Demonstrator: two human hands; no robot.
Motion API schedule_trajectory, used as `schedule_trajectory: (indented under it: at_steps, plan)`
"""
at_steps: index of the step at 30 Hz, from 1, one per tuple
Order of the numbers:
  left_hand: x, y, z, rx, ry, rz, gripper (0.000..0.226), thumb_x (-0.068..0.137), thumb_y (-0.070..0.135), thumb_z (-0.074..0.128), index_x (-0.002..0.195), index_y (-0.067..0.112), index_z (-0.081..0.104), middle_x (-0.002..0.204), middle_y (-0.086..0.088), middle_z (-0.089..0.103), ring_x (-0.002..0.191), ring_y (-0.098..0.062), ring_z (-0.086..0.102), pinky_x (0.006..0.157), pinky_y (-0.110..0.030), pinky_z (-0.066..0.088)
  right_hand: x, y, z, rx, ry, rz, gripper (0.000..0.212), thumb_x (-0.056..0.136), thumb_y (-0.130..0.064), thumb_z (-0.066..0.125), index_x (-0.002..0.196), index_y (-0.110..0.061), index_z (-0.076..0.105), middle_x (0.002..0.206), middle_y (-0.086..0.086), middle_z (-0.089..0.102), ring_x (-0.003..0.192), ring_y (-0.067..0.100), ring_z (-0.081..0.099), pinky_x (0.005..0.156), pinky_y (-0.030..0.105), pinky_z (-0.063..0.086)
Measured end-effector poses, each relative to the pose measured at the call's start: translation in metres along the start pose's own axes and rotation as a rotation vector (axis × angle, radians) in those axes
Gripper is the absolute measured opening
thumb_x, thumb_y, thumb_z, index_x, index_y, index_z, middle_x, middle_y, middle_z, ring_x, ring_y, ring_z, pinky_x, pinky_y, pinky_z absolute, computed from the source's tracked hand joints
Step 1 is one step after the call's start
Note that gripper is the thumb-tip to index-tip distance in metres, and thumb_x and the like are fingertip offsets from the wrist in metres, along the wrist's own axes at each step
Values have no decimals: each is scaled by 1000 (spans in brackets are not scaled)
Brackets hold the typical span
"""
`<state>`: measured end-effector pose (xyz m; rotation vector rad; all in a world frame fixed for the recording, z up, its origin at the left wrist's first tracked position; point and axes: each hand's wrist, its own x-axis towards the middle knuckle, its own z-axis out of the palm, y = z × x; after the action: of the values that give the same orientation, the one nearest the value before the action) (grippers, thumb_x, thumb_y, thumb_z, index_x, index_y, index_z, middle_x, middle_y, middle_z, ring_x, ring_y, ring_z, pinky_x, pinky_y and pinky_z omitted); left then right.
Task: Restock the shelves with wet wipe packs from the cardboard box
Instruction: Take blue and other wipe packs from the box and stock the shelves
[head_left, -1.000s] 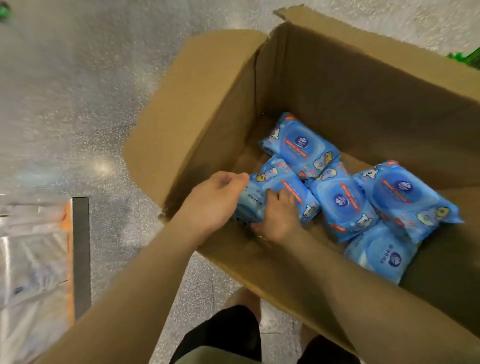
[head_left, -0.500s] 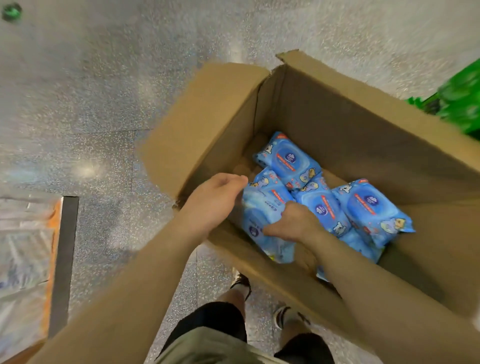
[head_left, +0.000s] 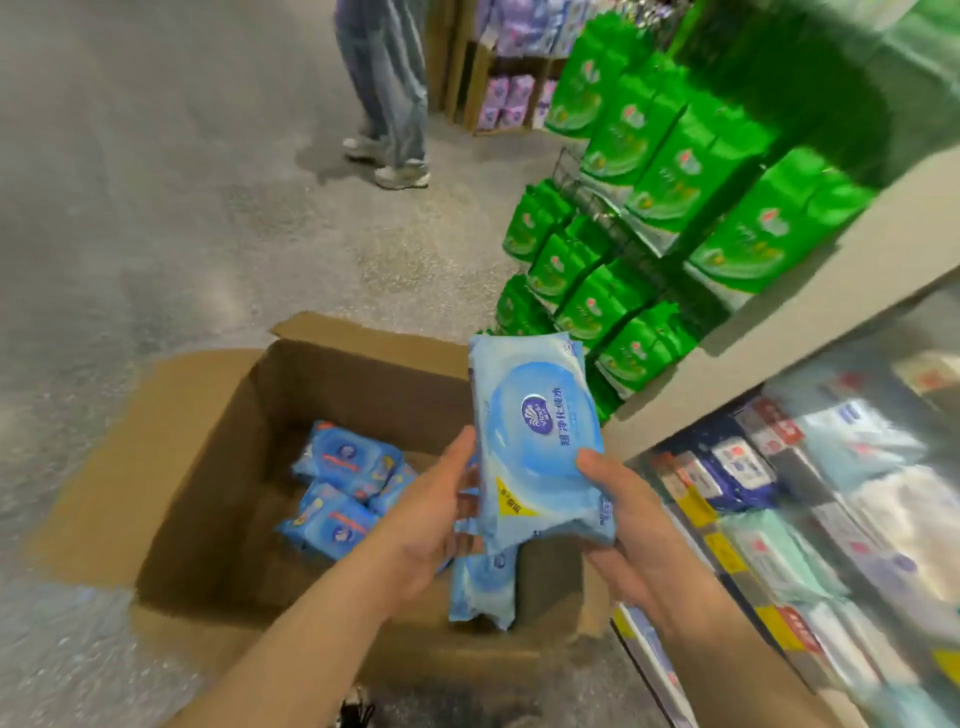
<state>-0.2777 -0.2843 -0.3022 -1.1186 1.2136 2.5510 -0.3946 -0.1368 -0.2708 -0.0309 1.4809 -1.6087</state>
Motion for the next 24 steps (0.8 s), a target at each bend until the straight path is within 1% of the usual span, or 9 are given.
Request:
schedule_trajectory:
  at_steps: [2,4,5,7,10,13,17,20,24]
  plan:
    - [-8,11,36,45,-128,29,70,80,78,61,125,26,71,118,-6,76,98,-29,75,98,-57,53,-22,-12,-17,36,23,-107,100,51,-46,97,133,0,63,129,25,67,120,43,64,106,60,48]
    - [-17,16,73,71,-207,59,65,78,65,71,128,23,69,122,-9,75,114,-36,70,103,-61,48,-45,-23,-37,43,59,-182,96,56,-42,96,134,1,61,129,27,66,120,47,63,107,63,45]
    - [-20,14,90,85,-246,73,64,77,57,77,129,21,68,122,-11,75,113,-38,70,101,-60,50,-57,-27,-48,36,86,-211,90,60,-38,94,135,0,60,128,26,67,118,47,64,105,65,46]
    - [-26,10,128,115,-301,116,60,80,38,81,133,17,62,120,-16,74,105,-40,72,84,-54,60,-79,-32,-73,33,161,-259,72,73,-30,83,136,-5,58,125,21,70,115,44,68,103,63,49]
    - [-33,-2,186,128,-330,174,54,80,25,72,130,8,63,116,-21,74,98,-40,73,66,-43,62,-110,-39,-115,60,220,-332,56,83,-28,70,136,-11,59,125,16,72,116,38,68,104,56,51]
    - [-38,-16,246,208,-381,236,51,78,17,77,126,4,65,114,-22,75,97,-37,75,68,-39,63,-138,-45,-164,121,271,-377,57,87,-32,78,137,-14,57,124,12,73,114,34,70,99,50,54]
    - [-43,-35,316,317,-433,242,49,70,9,81,117,3,68,107,-22,77,88,-35,76,66,-39,64,-169,-61,-230,195,288,-468,70,83,-35,81,142,-12,51,129,18,69,118,41,67,102,61,51]
    - [-44,-44,356,398,-488,211,57,71,14,84,124,2,67,114,-22,75,99,-38,74,75,-43,63,-191,-90,-278,215,389,-561,79,74,-43,87,139,-16,52,126,16,71,114,39,69,98,61,53]
    - [-43,-42,394,554,-559,170,41,72,21,77,111,8,77,116,-20,75,102,-37,73,81,-42,63,-215,-118,-327,175,420,-547,80,68,-46,88,136,-15,57,124,16,72,111,42,70,94,76,47]
